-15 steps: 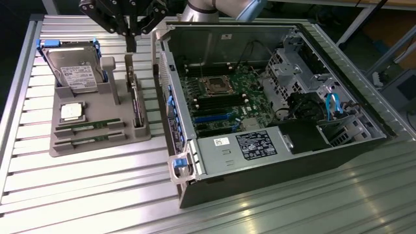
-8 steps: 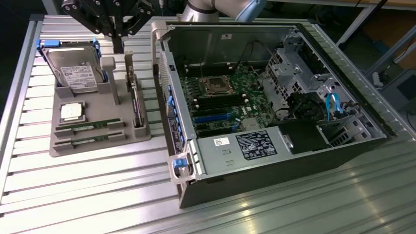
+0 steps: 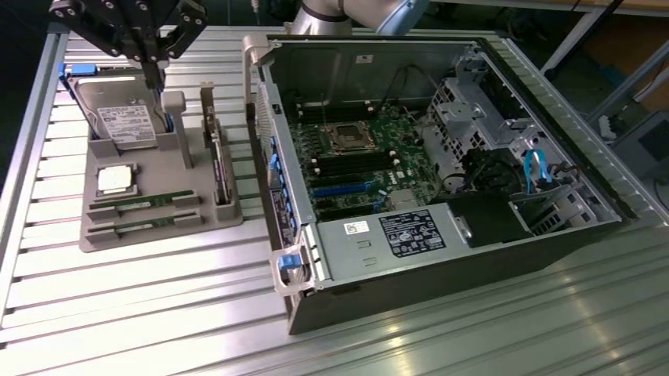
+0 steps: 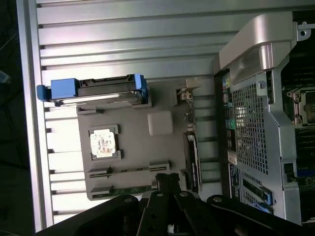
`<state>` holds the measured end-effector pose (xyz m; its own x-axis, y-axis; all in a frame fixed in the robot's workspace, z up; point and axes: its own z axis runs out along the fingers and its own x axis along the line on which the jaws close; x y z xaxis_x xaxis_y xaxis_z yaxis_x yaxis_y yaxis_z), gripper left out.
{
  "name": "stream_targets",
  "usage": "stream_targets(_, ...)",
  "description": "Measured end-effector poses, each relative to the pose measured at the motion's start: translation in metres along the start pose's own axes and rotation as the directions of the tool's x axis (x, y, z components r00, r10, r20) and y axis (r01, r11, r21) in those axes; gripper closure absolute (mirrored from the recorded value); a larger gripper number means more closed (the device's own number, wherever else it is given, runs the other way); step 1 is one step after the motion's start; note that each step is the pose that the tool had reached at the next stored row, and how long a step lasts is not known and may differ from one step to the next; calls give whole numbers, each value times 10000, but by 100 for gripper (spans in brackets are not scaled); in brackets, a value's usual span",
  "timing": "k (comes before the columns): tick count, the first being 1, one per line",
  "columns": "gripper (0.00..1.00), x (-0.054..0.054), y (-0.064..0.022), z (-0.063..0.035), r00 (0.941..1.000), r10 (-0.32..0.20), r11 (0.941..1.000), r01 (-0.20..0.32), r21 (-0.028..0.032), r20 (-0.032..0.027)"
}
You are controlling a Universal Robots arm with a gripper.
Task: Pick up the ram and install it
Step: 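Reach for the ram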
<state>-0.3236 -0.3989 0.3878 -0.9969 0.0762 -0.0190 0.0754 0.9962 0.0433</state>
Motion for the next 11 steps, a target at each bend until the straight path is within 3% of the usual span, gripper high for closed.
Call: stream_targets(11,90,304,-24,21,10000,2,10000,-2,26,-73)
